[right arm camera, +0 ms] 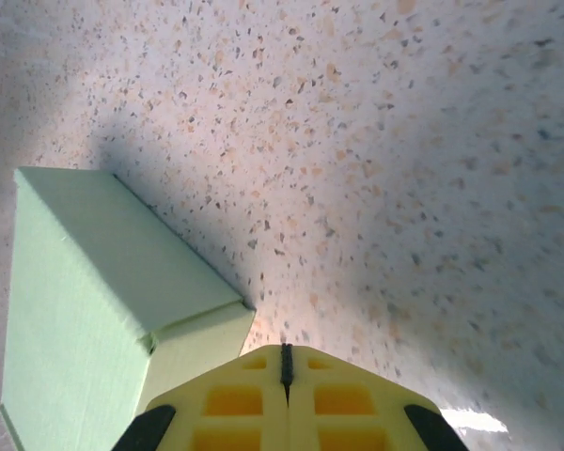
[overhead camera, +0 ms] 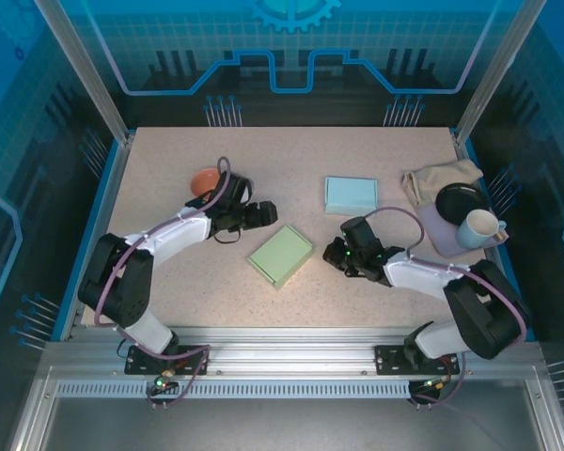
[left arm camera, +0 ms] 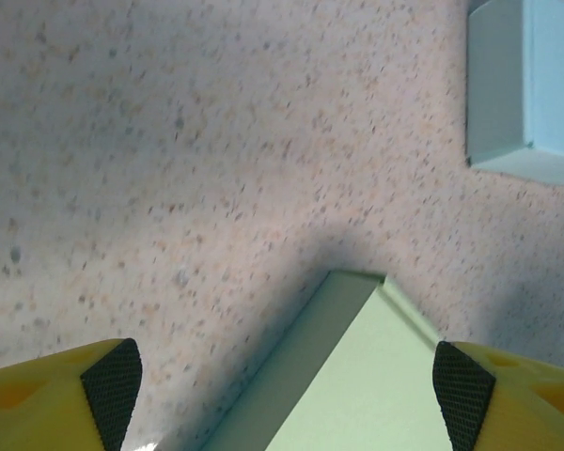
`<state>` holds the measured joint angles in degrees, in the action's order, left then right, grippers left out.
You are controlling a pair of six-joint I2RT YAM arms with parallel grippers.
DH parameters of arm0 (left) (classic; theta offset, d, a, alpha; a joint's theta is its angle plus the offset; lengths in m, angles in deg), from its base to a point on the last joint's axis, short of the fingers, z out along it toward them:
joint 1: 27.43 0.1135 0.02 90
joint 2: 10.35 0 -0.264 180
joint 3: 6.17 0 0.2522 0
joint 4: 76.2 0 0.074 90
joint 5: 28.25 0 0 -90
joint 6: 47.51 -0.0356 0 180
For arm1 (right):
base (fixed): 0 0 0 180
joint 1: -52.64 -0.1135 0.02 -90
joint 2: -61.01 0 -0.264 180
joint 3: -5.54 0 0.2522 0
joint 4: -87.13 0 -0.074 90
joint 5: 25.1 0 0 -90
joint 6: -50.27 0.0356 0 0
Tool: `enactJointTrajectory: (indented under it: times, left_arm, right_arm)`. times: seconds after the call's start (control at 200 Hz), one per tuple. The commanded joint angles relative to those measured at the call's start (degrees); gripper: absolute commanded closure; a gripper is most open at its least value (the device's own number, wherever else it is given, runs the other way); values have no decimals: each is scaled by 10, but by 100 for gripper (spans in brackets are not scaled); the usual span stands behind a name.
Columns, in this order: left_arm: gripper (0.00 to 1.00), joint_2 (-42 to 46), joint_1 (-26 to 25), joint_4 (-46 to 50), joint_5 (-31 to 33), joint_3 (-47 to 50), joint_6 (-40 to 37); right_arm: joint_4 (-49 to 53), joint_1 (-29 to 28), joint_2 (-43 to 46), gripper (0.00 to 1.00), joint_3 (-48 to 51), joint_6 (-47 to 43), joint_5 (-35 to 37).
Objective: Fold the paper box
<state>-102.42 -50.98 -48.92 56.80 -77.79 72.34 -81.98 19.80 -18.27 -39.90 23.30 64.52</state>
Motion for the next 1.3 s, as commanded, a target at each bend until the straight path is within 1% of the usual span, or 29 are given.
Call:
enactJointTrajectory:
  times: [0.0, 0.12, 0.19, 0.305, 0.43, 0.495, 0.625, 0.835, 1.15, 1.295]
  left_arm:
    - [16, 10, -4, -25, -13, 52, 11]
    - [16, 15, -4, -54, -41, 83, 23]
    - [17, 20, -6, -75, -56, 101, 36]
    - [17, 20, -15, -106, -74, 124, 54]
    - [17, 4, -36, -120, -79, 127, 66]
    - [17, -1, -47, -129, -83, 132, 72]
    - [17, 4, -66, -142, -81, 149, 85]
    - [17, 25, -92, -138, -49, 172, 94]
    - [17, 23, -107, -147, -38, 177, 108]
    - [17, 19, -129, -160, -30, 183, 124]
  right_arm:
    - [53, -48, 48, 100, 37, 42, 28]
    - [59, -111, 88, 100, 59, 95, 74]
    - [49, -143, 91, 100, 60, 116, 86]
    - [26, -189, 66, 100, 44, 134, 91]
    - [-26, -218, 14, 100, 29, 157, 83]
    - [-53, -226, -15, 100, 22, 163, 72]
    - [-64, -232, -53, 100, 10, 168, 68]
    - [-67, -233, -62, 100, 8, 176, 63]
    - [-81, -234, -94, 100, -1, 184, 49]
    - [-85, -230, -110, 100, -2, 186, 50]
